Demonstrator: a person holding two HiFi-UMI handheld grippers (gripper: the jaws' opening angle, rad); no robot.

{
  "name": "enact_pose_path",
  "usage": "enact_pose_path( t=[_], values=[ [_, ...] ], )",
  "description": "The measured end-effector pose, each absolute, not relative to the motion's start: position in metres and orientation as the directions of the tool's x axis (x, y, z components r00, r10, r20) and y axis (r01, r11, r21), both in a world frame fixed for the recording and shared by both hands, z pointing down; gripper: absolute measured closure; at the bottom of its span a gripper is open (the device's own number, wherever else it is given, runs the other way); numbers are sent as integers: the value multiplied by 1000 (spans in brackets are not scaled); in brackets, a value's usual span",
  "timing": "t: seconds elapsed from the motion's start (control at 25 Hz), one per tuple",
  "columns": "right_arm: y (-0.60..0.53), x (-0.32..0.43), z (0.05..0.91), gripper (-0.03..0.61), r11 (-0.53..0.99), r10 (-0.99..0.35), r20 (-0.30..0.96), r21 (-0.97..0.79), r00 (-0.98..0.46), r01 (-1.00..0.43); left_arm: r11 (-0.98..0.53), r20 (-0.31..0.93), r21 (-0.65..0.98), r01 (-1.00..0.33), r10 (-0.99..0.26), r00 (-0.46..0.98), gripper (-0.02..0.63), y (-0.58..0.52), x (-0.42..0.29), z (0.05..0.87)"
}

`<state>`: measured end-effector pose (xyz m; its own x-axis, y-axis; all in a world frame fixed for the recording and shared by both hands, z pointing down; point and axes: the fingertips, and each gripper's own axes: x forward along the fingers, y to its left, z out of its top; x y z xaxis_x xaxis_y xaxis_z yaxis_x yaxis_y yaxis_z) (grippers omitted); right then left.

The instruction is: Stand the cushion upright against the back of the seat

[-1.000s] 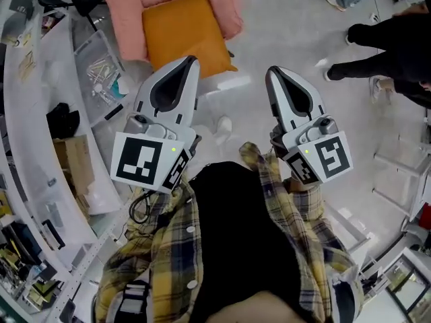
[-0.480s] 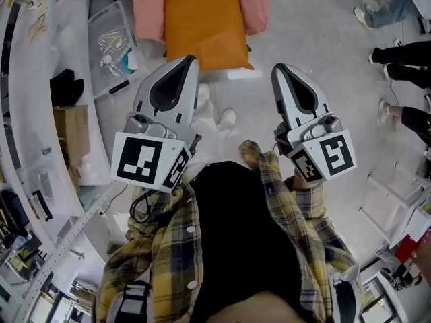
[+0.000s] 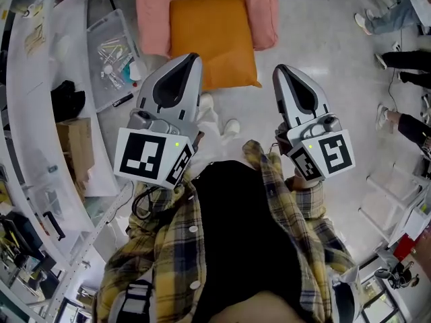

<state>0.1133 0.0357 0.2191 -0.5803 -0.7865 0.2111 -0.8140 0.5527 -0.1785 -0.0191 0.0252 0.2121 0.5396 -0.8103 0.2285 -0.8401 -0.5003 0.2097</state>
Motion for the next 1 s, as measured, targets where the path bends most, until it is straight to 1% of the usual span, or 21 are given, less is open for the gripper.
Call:
enact_pose_path(
  t=[0.16,0.32,0.52,0.68,0.84,1.0],
  values=[
    [6,106,229,561,524,-800,236,-172,-552,-834,-508,237,216,-834,-801,549,611,-5,-33,218],
    [-12,102,247,561,494,-810,280,-148,-515,-857,-507,276,232,-830,-784,556,611,-22,-46,238],
    [-27,105,286,561,483,-796,359,-110,-488,-869,-490,347,226,-842,-767,539,611,-37,-50,276],
    [-28,110,307,561,504,-779,403,-54,-480,-862,-474,394,235,-848,-752,529,611,-36,-45,300],
    [-35,119,329,561,516,-756,449,-41,-477,-856,-483,451,183,-857,-733,509,611,-41,-35,325],
    [-39,128,359,560,533,-729,508,3,-458,-846,-501,545,148,-853,-678,493,609,-33,-29,365]
  ],
)
